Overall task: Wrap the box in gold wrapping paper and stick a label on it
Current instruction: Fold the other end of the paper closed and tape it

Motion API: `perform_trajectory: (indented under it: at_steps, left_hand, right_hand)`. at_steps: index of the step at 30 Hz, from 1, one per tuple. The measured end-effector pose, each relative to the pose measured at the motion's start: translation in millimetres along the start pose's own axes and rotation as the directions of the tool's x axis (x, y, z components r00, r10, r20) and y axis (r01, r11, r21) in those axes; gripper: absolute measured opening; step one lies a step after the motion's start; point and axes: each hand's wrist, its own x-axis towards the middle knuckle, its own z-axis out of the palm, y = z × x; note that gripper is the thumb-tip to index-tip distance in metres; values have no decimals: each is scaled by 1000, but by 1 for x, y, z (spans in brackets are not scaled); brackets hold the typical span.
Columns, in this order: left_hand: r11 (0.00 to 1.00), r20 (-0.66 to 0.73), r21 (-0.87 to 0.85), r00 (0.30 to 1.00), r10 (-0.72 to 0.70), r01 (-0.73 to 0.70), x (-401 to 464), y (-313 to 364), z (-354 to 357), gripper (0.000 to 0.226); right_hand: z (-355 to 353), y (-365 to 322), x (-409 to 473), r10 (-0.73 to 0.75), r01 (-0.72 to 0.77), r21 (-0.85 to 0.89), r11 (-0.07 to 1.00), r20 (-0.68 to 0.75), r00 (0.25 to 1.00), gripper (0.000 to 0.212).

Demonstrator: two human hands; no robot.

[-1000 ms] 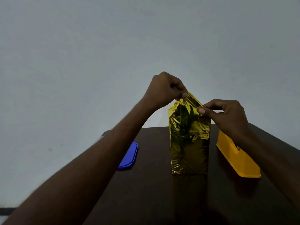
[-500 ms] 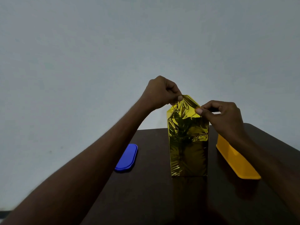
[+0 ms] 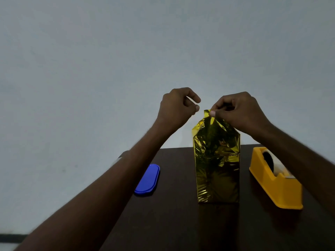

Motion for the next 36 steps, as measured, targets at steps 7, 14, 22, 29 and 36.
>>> perform_trajectory:
  at_steps: [7,14,22,29,36]
  left_hand:
    - [993,16,86,997,76,-77,-21,1,8,6]
    - [999,4,34,1000,11,-11,-19,-7,21,4]
    - [1000,-52,5,999,8,-8,-17,-9,24,7]
    - [999,-130,-31,991,12,-16,-22,-7,31,4]
    - [997,-19,-76,1000,-23,21,-18,-4,29,8]
  right_hand:
    - [-3,-1,-2,4,-5,25,1000,24,1000,5]
    - [-4,-4,-2,-16,16,-12,1000,32,999,7]
    - [-2,-4,1,-34,34,-58,998,-3,999,14]
    - [1,-4,3,-35,34,-74,997,-15,999,19]
    - [-2,-5,6,-65,65,-111,992,6,998,15]
